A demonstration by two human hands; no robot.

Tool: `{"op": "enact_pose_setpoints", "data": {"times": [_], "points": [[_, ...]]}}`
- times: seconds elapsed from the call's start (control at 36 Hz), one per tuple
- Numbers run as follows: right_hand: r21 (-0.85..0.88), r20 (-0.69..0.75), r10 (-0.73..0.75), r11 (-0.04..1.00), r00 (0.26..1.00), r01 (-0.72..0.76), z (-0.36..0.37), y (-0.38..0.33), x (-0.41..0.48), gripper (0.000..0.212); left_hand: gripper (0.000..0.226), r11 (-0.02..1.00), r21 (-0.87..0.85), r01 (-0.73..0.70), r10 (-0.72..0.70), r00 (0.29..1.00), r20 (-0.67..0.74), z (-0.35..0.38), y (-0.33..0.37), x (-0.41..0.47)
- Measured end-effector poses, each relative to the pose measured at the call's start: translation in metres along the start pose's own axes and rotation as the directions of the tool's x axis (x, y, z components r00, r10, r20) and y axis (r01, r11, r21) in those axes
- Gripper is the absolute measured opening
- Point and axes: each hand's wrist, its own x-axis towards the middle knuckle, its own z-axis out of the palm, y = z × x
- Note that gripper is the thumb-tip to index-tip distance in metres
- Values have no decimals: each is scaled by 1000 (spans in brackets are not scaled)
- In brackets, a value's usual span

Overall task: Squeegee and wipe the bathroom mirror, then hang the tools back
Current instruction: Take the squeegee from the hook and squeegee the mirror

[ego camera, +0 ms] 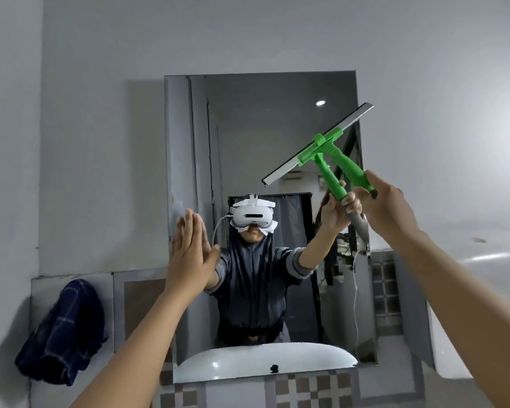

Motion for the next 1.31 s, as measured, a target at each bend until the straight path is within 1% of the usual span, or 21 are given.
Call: {"op": "enact_pose_setpoints", "data": {"times": [0.08, 0.14, 0.31, 0.42, 0.53, 0.64, 0.75, 0.83, 0.92, 1.11, 1.31], "points": [[32, -4, 32, 999, 999, -32, 6, -12, -15, 18, 79, 1000, 7, -3, 2, 1000, 21, 1, -3, -1], [46, -11, 53, 998, 999, -52, 10, -21, -24, 15, 79, 1000, 20, -14, 13, 1000, 11, -1, -1, -3], [52, -43, 155, 987, 987, -152, 27, -45, -48, 21, 79, 1000, 13, -2, 2, 1000, 17, -4, 6, -13], [122, -45, 227, 968, 973, -220, 43, -63, -66, 19, 80, 999, 16, -42, 41, 998, 40, -5, 5, -27], [170, -60, 293, 945, 954, -279, 56, -88, -78, 29, 78, 996, -3, -89, 89, 994, 71, -10, 0, -34], [266, -74, 362, 905, 929, -332, 68, -112, -83, 33, 79, 988, -4, -152, 151, 983, 102, -15, -7, -40], [366, -74, 431, 851, 899, -377, 88, -135, -94, 34, 80, 984, 7, -180, 178, 976, 122, -17, -18, -45], [446, -86, 433, 822, 897, -354, 100, -154, -99, 33, 79, 979, -5, -203, 202, 970, 136, -18, -22, -47], [462, -90, 415, 823, 905, -332, 110, -170, -103, 32, 79, 975, -15, -222, 222, 966, 129, -18, -24, -49], [424, -78, 379, 850, 922, -313, 125, -191, -109, 33, 77, 980, -75, -186, 193, 975, 113, -14, -24, -60], [349, -54, 335, 889, 941, -297, 127, -201, -114, 36, 76, 984, -46, -173, 178, 978, 110, -10, -22, -62]]}}
